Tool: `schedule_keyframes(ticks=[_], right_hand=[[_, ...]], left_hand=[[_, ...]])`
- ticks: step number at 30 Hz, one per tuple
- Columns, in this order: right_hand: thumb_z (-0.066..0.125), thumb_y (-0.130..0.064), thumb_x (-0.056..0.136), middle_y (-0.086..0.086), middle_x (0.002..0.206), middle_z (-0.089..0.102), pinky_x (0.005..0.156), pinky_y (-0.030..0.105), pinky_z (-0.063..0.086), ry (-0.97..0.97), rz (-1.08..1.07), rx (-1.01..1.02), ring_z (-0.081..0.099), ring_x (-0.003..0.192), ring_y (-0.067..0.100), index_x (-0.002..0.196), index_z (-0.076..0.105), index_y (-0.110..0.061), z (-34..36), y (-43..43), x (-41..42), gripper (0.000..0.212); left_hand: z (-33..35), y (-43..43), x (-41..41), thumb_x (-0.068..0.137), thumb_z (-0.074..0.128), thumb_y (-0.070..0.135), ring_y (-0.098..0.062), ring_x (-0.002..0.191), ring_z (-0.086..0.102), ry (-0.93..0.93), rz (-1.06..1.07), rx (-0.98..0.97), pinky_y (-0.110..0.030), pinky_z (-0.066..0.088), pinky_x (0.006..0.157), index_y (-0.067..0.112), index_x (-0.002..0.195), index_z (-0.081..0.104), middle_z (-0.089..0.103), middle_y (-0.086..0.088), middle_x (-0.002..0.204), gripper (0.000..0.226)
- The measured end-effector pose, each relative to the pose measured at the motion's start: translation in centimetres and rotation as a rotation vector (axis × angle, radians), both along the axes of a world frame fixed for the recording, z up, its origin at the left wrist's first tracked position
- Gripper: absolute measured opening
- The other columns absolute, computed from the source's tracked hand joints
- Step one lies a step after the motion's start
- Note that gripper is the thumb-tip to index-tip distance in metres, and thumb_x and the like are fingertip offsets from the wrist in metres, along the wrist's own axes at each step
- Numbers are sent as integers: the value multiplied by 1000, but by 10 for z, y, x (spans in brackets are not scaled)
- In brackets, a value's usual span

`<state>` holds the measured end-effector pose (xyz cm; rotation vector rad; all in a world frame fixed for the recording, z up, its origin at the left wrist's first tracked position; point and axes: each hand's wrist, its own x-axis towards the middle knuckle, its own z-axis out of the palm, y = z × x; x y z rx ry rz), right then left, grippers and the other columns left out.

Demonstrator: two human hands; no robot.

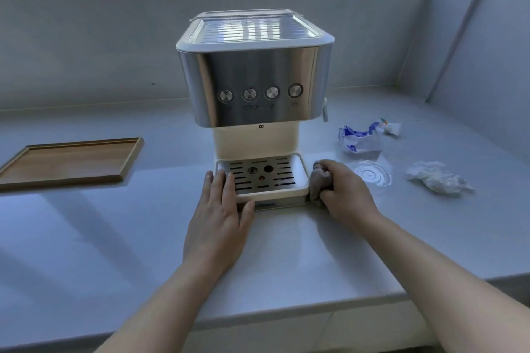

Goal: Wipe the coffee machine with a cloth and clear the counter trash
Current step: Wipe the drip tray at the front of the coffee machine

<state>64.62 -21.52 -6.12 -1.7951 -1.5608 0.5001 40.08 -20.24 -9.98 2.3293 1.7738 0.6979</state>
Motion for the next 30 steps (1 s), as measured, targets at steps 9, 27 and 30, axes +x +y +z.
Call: schedule_keyframes(ticks=[9,27,30], right_hand=[[41,-2,76,11,104,69,86,44,51,-165,78,-86,58,98,31,110,57,-10,4,41,9,38],[67,-4,76,0,100,70,64,26,42,-325,-54,194,63,87,25,97,67,-12,-19,-79,-60,22],[75,-3,70,2,103,72,74,25,49,-348,-39,195,67,95,24,100,69,-10,-20,-78,-73,31]], left_hand=[[2,2,1,95,21,57,-4,146,-21,3,8,6,-23,-1,116,16,156,7,-6,7,164,74],[4,-1,4,97,28,50,-12,147,-22,4,4,-28,-26,-9,117,11,155,3,-10,0,164,75],[4,0,4,97,28,40,-9,147,-21,-59,-19,-45,-24,-11,116,12,156,4,-10,1,165,69]])
